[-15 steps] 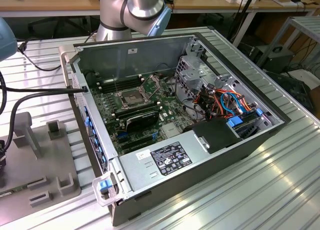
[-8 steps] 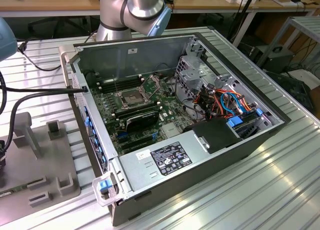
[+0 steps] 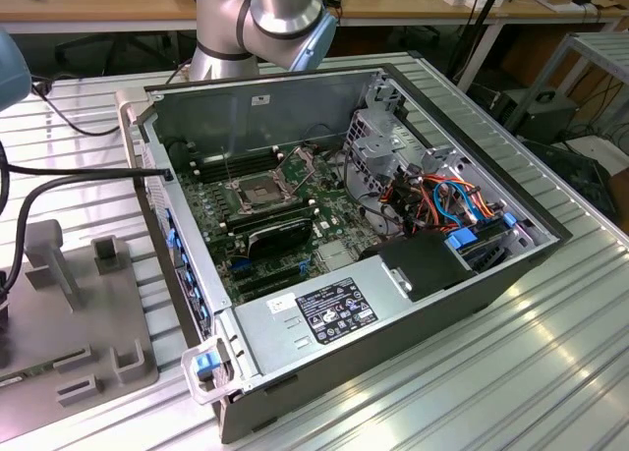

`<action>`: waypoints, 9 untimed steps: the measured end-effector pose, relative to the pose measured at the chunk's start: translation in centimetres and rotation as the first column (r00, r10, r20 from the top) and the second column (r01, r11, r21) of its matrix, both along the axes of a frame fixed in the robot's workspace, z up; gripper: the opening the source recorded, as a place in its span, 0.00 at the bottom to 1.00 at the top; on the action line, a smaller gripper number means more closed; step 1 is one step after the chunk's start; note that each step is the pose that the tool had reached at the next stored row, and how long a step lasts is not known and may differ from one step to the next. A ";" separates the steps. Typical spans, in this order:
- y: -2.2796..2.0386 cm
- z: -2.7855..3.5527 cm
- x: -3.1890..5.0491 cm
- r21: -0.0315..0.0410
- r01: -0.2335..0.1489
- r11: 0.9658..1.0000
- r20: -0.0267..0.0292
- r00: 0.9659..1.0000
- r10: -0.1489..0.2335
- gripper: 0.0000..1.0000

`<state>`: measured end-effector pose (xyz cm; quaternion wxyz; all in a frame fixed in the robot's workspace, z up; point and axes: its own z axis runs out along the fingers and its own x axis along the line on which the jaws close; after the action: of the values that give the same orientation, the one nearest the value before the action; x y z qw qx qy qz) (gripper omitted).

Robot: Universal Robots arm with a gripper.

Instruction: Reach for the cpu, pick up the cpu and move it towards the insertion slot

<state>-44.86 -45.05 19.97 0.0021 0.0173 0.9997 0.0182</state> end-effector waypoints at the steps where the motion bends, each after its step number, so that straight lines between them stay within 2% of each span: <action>1: 0.00 0.04 0.00 0.000 0.000 1.000 0.000 1.000 0.000 0.55; 7: 0.00 0.10 0.00 0.000 0.000 1.000 0.000 1.000 0.000 0.55; 9: 0.00 0.29 0.00 0.000 0.000 1.000 0.000 1.000 0.000 0.55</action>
<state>-44.86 -45.06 20.27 0.0020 0.0173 0.9997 0.0181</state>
